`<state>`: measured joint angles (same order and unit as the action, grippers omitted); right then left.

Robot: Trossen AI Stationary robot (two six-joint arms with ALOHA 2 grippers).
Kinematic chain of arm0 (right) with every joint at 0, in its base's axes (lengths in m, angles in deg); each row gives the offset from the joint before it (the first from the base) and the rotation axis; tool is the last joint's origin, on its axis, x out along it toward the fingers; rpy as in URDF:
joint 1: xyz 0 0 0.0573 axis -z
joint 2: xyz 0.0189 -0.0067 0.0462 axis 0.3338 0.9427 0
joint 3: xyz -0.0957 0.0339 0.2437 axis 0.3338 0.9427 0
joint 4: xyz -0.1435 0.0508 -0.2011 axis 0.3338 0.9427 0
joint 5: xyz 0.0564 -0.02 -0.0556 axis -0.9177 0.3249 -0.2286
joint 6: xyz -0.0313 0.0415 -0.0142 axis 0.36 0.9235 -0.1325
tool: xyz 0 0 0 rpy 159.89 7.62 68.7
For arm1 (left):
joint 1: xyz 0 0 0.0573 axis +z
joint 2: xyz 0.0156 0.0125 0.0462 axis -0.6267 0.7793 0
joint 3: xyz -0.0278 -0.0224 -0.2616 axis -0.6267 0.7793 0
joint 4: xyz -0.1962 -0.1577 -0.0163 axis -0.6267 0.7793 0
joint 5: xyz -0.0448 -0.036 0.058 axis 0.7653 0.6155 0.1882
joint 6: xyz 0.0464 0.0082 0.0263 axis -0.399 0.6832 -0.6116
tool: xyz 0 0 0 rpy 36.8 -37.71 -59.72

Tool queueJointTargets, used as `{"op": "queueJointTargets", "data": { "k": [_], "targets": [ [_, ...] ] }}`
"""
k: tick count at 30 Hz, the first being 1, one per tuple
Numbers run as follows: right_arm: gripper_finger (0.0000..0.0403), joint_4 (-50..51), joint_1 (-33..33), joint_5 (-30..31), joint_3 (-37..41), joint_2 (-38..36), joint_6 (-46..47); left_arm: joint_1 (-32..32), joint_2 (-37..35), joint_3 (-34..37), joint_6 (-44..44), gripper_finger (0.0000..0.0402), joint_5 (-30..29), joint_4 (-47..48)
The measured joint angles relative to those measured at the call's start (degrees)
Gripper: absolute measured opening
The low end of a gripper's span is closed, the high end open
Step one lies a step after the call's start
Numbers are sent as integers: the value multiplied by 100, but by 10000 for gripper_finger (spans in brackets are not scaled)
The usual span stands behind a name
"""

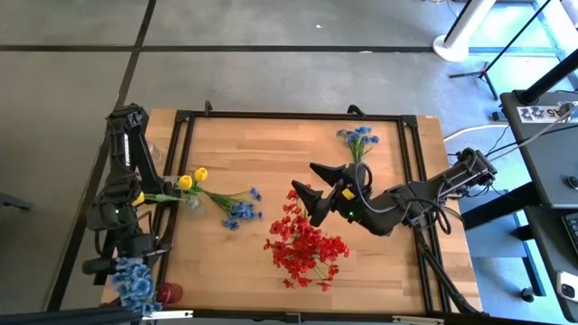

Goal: Sort flowers into vase by color
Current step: Put the top left blue flowers into the red vase, then put the bottom blue flowers into the red vase

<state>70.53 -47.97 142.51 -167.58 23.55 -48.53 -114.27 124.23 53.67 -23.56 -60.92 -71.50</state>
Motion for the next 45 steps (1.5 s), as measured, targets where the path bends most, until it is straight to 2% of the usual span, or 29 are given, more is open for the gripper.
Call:
{"op": "queueJointTargets", "data": {
  "k": [4,7,14,21,27,32,39,45],
  "targets": [
    [392,107,0,0,0,0,-1,0,-2,-294,106,183,291,87],
    [392,192,0,-4,0,2,-1,0,-4,-592,331,184,445,628],
    [392,574,0,-206,0,4,132,0,50,-722,1206,184,181,2060],
    [392,1090,0,-395,0,4,546,2,72,-720,1893,199,222,2142],
    [392,1460,0,-409,0,4,701,2,72,-720,2960,209,1074,2383],
    [392,1522,0,-451,0,4,706,2,74,-720,3604,210,1468,2815],
    [392,1543,0,-661,0,4,704,2,40,-720,4555,210,2002,2848],
    [392,1670,0,-755,0,4,707,2,19,-720,5559,210,2949,2866]
  ]
}}
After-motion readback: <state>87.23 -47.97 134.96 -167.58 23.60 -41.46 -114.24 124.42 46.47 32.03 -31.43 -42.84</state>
